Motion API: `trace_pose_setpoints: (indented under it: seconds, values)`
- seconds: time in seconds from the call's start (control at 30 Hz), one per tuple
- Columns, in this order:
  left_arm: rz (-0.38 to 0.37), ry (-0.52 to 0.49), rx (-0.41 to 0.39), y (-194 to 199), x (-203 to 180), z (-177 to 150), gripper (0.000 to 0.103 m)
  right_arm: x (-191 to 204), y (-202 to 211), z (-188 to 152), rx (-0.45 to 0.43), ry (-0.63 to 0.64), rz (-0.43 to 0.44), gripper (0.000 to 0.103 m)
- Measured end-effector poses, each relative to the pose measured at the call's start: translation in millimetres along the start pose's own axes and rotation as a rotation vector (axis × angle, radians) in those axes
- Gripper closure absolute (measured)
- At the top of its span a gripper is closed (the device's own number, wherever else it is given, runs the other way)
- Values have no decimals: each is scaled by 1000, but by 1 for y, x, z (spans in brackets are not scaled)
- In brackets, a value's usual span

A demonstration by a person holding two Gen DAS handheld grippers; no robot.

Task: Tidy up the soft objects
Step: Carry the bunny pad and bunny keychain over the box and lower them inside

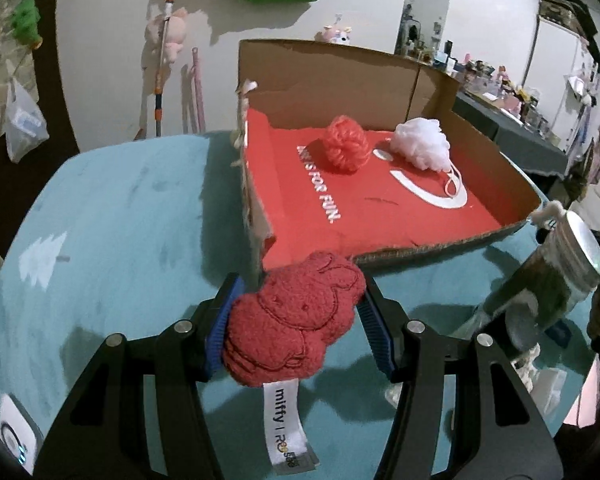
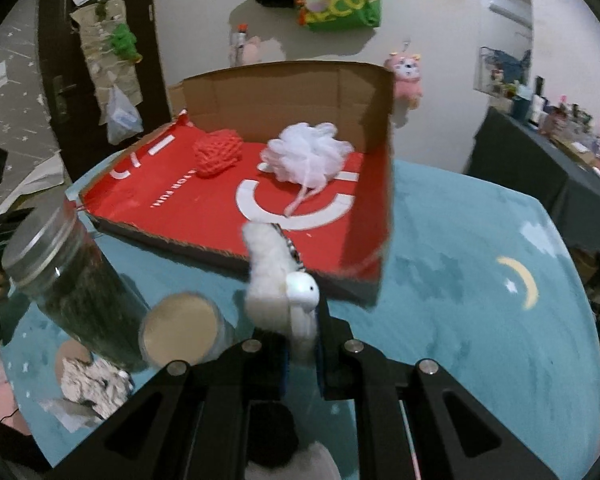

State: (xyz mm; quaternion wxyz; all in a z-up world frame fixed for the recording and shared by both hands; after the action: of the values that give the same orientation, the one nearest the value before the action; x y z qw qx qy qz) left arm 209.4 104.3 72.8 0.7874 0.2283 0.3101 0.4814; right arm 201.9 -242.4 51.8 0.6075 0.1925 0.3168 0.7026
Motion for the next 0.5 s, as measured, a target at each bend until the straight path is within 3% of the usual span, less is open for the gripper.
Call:
trace_pose_setpoints:
  seconds: [0.17,0.5]
  values:
    - [-29,-39,0,-4,-6,21,47,7,-7,22,0,49,47,92]
    - [-69,-100,59,-42,-18,59,47,16,-36,64,45,176,22,92]
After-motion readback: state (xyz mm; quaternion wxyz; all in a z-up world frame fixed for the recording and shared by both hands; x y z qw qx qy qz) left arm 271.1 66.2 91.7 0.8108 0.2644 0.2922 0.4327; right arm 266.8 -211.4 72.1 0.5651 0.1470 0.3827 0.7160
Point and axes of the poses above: each gripper's, at about its wrist camera, not at the fingertips, and y roughly against the way its jaws point, x to its left, z to its top, the point moved 2 cm from there along -y, roughly the way its jaws point, and after that the axes turned 14 degrees about -z, right-handed, at the moved point
